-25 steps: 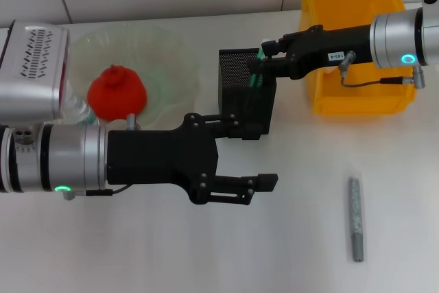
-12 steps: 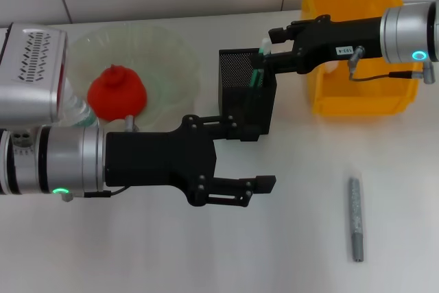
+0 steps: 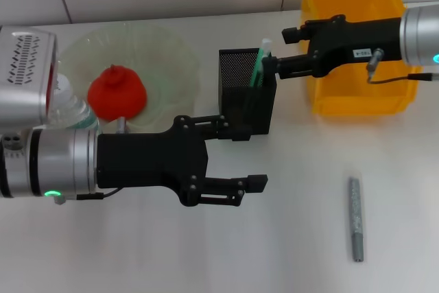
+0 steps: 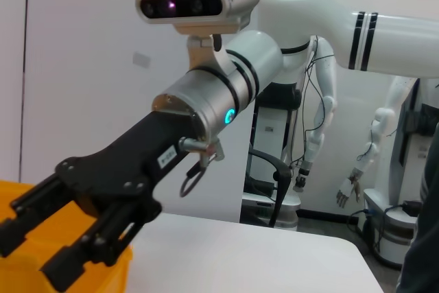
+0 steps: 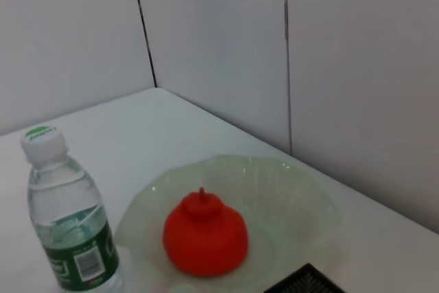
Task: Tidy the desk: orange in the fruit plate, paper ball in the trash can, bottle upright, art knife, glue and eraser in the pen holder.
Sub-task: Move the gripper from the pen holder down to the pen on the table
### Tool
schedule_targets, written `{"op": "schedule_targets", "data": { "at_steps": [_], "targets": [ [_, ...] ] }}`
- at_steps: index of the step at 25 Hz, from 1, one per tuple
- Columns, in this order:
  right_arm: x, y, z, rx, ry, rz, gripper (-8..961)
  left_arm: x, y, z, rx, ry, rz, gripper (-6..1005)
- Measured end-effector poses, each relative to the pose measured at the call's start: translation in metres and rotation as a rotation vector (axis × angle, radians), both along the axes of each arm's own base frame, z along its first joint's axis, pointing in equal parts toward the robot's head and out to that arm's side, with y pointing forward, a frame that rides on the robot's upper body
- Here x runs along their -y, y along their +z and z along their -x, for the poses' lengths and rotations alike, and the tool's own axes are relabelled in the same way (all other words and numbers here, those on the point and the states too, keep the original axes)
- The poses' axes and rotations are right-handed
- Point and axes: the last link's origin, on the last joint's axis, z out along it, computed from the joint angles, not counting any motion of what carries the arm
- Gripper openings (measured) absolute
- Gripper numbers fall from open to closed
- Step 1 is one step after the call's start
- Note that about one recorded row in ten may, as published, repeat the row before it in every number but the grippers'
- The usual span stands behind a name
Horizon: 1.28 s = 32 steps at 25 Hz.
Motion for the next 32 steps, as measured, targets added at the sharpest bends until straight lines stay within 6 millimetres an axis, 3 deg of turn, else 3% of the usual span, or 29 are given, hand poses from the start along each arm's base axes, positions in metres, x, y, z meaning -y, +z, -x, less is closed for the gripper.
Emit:
{"op": "schedule_targets", "data": {
  "at_steps": [8, 20, 32],
  "targets": [
    [0.018, 0.005, 0.002, 0.119, -0.046, 0.072, 766, 0.000, 0.005, 0.006, -0.002, 0.005, -0.021, 792],
    [0.043, 0.014, 0.024, 0.278, -0.136, 0.200, 766, 0.002, 0.004, 0.006, -0.002, -0.001, -0.013, 791],
    [0.055, -0.006, 0.026, 0.591, -0.220, 0.295, 765, 0.003, 0.003, 0.006, -0.001, -0.002, -0.010, 791]
  ]
}}
